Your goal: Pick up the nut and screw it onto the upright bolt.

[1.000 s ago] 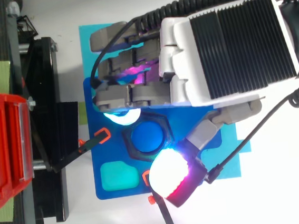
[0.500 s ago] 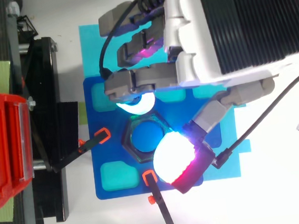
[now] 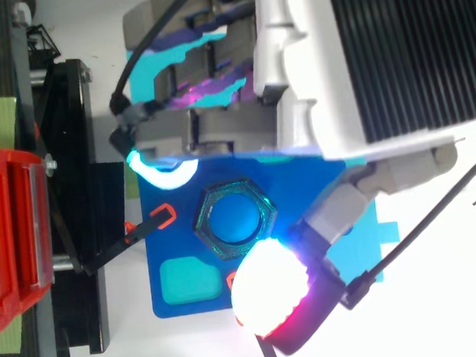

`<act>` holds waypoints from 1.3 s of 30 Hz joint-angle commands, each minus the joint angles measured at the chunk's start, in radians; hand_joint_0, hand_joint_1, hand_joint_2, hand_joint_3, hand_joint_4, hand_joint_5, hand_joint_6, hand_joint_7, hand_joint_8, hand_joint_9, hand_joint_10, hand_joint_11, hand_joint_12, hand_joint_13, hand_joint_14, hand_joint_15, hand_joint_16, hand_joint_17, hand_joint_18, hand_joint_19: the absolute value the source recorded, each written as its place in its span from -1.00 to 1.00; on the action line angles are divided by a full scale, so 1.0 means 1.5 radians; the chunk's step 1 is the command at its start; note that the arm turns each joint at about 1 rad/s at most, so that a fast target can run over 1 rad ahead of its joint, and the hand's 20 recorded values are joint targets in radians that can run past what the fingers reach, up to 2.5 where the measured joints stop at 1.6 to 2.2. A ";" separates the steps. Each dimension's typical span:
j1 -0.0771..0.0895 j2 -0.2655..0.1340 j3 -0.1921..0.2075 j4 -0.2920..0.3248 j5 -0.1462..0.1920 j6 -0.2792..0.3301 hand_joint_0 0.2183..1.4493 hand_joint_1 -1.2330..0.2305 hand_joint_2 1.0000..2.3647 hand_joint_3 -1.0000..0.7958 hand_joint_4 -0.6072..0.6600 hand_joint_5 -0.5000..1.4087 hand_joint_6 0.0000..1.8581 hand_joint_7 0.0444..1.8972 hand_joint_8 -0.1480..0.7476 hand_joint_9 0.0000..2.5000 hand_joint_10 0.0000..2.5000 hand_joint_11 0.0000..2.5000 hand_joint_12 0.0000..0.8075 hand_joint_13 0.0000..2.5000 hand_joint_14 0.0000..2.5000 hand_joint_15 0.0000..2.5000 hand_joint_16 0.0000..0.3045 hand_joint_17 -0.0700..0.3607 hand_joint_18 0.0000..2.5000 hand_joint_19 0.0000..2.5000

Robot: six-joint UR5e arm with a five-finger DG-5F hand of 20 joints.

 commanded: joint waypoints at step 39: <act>0.039 -0.001 -0.095 0.110 0.039 0.027 -0.53 0.44 -1.00 -0.44 0.36 -0.57 -0.46 -0.22 -0.03 -0.12 -1.00 -1.00 -0.39 -0.39 -1.00 -1.00 -0.85 -0.44 -0.66 -1.00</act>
